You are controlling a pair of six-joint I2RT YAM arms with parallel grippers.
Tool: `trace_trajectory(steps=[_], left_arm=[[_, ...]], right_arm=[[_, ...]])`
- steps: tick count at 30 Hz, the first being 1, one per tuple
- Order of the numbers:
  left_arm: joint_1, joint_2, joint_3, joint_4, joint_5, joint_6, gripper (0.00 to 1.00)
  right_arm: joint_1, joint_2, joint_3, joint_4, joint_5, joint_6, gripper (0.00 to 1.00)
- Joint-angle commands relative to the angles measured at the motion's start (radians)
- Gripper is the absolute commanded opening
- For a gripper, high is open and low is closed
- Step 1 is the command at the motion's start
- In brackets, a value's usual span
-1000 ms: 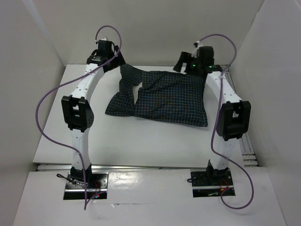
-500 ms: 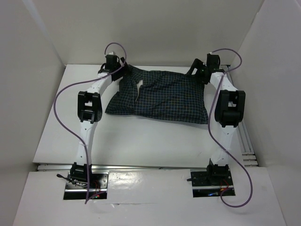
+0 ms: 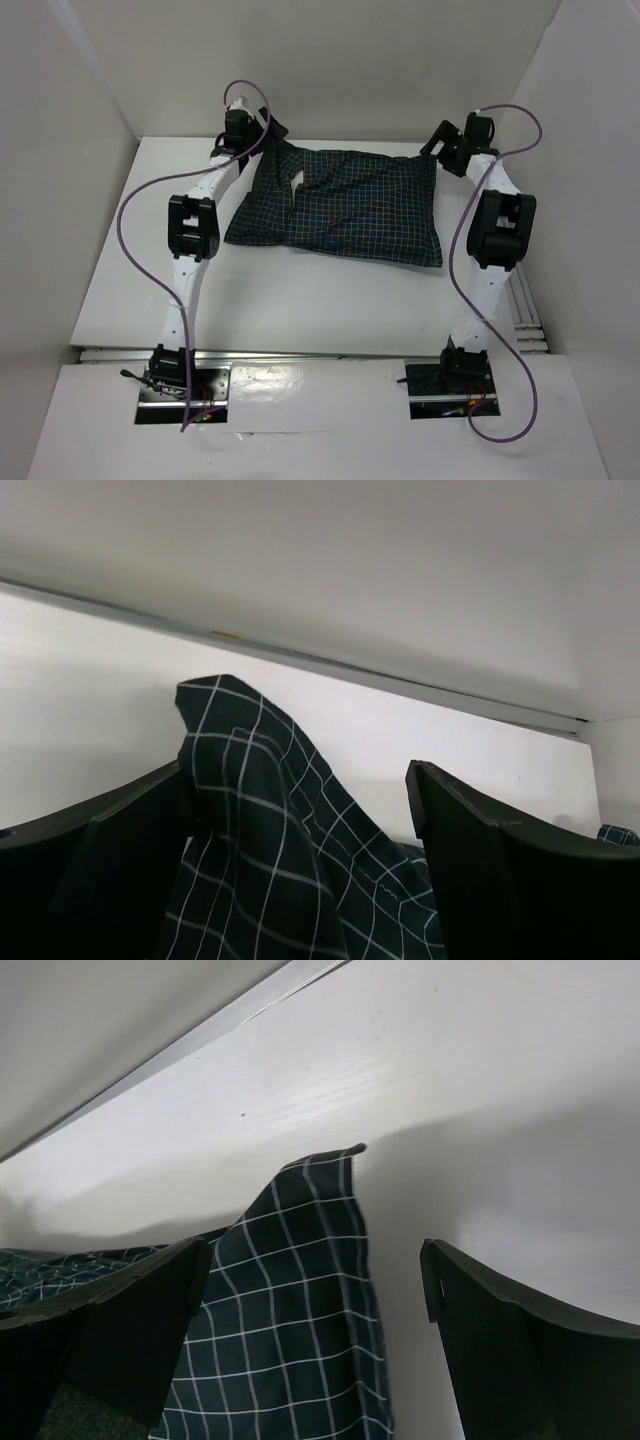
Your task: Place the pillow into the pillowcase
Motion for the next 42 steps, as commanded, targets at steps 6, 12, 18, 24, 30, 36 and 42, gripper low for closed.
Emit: trace_trajectory(steps=[6,12,18,24,30,36,42], left_arm=[[-0.014,0.088,0.067,0.126,0.094,-0.015,0.73],[-0.024,0.097,0.067,0.151,0.133,-0.028,0.0],[-0.024,-0.041,0.09,0.184,0.156,0.017,0.0],[-0.024,-0.367,0.023,0.128,0.085,0.132,0.0],[-0.015,-0.765,-0.467,0.13,-0.003,0.221,0.0],[-0.027,-1.153,-1.3,0.245,-0.1,0.082,0.12],[-0.113,-1.241,-1.361,-0.106,-0.276,0.072,1.0]], right_arm=[[-0.009,0.091,0.09,0.076,-0.177,-0.011,0.98],[0.013,0.137,0.136,0.098,-0.252,-0.031,0.44],[0.033,0.168,0.436,0.089,-0.361,-0.078,0.0],[0.043,-0.06,0.454,0.238,-0.355,-0.138,0.0],[0.053,-0.538,-0.181,0.458,-0.378,-0.255,0.0],[0.076,-0.901,-0.995,0.628,-0.317,-0.117,0.13],[0.106,-1.105,-1.134,0.378,-0.228,-0.138,1.0]])
